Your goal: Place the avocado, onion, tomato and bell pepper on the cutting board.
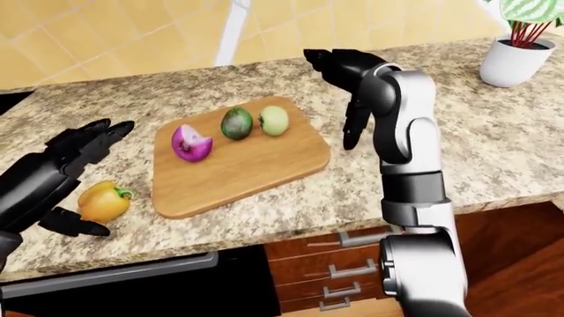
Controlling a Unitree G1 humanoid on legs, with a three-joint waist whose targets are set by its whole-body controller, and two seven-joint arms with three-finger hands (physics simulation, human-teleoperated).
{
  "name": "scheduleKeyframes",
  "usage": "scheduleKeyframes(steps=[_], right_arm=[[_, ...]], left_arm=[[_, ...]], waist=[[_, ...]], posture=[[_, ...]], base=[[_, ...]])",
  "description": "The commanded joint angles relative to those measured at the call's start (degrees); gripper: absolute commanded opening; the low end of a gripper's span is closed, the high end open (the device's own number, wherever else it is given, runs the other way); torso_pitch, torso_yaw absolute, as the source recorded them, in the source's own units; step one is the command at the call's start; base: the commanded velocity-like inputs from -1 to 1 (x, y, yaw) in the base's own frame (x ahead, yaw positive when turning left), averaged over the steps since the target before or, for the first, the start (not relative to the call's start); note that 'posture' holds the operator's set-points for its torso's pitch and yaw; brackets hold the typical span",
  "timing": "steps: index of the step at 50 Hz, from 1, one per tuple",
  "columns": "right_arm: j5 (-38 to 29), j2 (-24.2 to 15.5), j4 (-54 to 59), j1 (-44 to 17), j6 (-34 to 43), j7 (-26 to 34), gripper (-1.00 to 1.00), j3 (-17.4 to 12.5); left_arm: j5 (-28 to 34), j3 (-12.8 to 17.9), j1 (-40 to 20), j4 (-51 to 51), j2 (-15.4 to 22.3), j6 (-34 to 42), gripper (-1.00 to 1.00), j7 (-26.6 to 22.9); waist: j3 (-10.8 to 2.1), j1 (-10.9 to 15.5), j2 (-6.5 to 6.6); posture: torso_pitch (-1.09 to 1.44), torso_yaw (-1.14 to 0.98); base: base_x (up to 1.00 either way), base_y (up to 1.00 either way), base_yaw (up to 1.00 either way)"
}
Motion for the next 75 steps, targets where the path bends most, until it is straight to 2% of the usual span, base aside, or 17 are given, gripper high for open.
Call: scheduleKeyframes(steps=[1,6,15,23,28,36,41,49,58,63,75], right_arm=[[0.15,-0.56,-1.55,-2.44,-0.26,-1.19,1.0,-0.66],[0.22,-0.46,-1.65,-1.95,-0.32,-1.4,1.0,-0.72],[0.27,-0.43,-2.04,-1.41,-0.17,-1.5,1.0,-0.77],[0.44,-0.85,-2.9,-1.62,0.13,-0.69,1.0,-0.96],[0.44,-1.03,-2.75,-1.7,0.06,-0.74,1.0,-1.01],[0.4,-0.78,-2.43,-1.32,0.05,-1.3,1.0,-0.94],[0.35,-0.64,-2.41,-1.16,0.03,-1.47,1.0,-0.87],[0.43,-0.78,-2.71,-1.19,0.12,-1.22,1.0,-0.97],[0.51,-1.19,-3.29,-1.37,0.21,-0.55,1.0,-1.13],[0.58,-1.15,-3.46,-0.77,0.18,-0.81,1.0,-1.21],[0.6,-0.72,-2.89,0.17,0.04,-1.9,1.0,-1.05]], left_arm=[[0.05,-0.75,0.91,0.05,0.07,-1.58,-1.0,-1.57],[0.03,-0.97,1.22,-1.17,-0.84,-2.53,-1.0,-2.88],[-0.1,-1.15,0.38,-1.46,-1.72,-1.8,-1.0,-2.3],[-2.97,-2.56,-4.83,-6.16,-1.19,6.16,-1.0,0.23],[-5.68,-3.32,-8.85,-10.68,0.61,13.25,-1.0,0.51],[-8.79,-4.31,-13.33,-14.95,2.17,22.09,-1.0,2.98],[-10.17,-7.13,-16.36,-15.76,0.69,26.27,-1.0,6.96],[-10.69,-10.45,-18.73,-19.2,-0.25,30.67,-1.0,7.53],[-8.0,-14.68,-18.89,-21.98,-3.96,31.41,-1.0,6.3],[-7.05,-16.05,-18.86,-23.09,-5.87,31.75,-1.0,5.41],[-4.29,-19.48,-22.37,-19.31,-9.55,31.96,-1.0,9.47]], waist=[[-0.59,-0.07,-0.51],[-0.79,-0.16,-0.5],[-1.0,-0.3,-0.78],[-1.0,-0.1,-1.13],[-0.83,-0.17,-1.56],[-0.65,-0.15,-1.45],[-0.53,-0.17,-1.48],[-0.36,-0.25,-1.81],[-0.3,-0.13,-2.14],[-0.27,-0.02,-2.44],[-0.47,0.19,-2.83]], posture=[[0.0,0.0],[0.0,0.0],[0.0,0.0],[0.0,0.0],[0.0,0.0],[0.0,0.0],[0.0,0.0],[0.0,0.0],[0.0,0.0],[0.0,0.0],[0.0,0.0]], base=[[0.0,0.0,0.0],[0.0,0.0,0.0],[0.0,0.0,0.0],[0.0,0.0,0.0],[0.0,0.0,0.0],[0.0,0.0,0.0],[0.0,0.0,0.0],[0.0,0.0,0.0],[0.0,0.0,0.0],[0.0,0.0,0.0],[0.0,0.0,0.0]])
